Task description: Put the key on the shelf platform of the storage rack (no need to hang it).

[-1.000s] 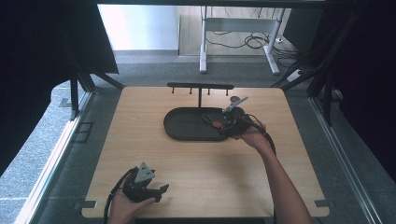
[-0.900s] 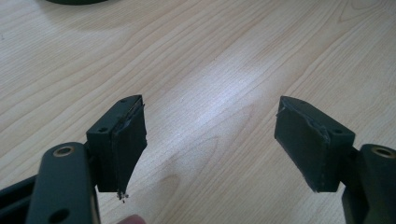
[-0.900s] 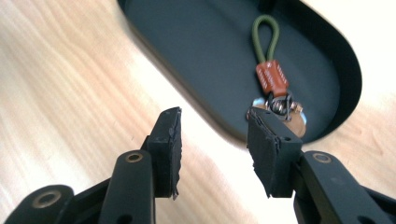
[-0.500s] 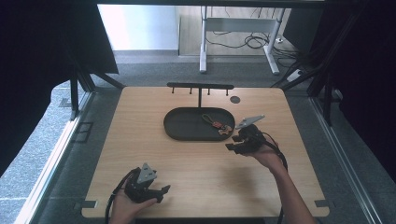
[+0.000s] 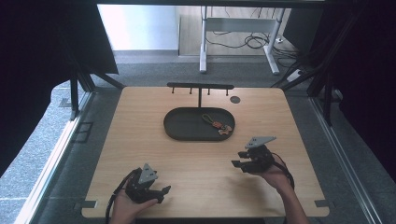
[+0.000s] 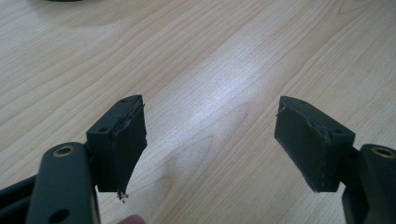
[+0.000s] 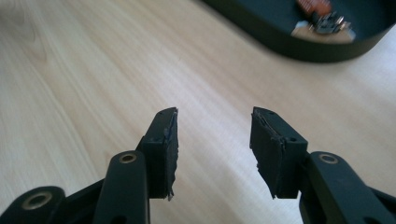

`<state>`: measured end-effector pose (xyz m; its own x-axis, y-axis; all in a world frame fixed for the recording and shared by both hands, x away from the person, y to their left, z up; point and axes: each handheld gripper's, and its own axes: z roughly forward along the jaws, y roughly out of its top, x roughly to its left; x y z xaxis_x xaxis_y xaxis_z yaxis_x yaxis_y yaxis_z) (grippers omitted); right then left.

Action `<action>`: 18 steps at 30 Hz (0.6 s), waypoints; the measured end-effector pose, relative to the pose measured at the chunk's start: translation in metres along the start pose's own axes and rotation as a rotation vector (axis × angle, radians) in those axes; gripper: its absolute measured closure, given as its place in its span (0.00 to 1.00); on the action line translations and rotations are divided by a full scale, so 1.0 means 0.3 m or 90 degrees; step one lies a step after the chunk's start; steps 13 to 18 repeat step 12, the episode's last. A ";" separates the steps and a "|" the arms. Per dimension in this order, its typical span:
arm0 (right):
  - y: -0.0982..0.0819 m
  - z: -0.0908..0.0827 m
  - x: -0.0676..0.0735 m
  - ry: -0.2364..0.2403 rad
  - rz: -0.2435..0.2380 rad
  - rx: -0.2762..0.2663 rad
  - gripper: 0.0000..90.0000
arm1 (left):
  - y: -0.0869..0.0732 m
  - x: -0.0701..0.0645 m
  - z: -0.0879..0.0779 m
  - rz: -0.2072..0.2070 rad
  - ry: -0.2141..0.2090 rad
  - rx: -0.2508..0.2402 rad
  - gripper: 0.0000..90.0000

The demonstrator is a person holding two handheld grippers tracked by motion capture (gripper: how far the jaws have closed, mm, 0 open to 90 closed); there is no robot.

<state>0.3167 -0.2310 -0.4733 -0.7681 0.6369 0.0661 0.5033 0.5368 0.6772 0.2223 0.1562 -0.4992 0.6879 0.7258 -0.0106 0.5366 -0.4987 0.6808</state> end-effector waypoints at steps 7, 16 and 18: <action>-0.048 0.003 0.017 -0.007 0.006 -0.002 0.55 | 0.001 -0.003 0.002 0.005 0.000 0.003 0.28; -0.078 -0.011 0.045 -0.035 0.011 -0.037 0.48 | 0.002 0.001 -0.003 0.000 0.002 -0.001 0.28; -0.078 -0.011 0.045 -0.035 0.011 -0.037 0.48 | 0.002 0.001 -0.003 0.000 0.002 -0.001 0.28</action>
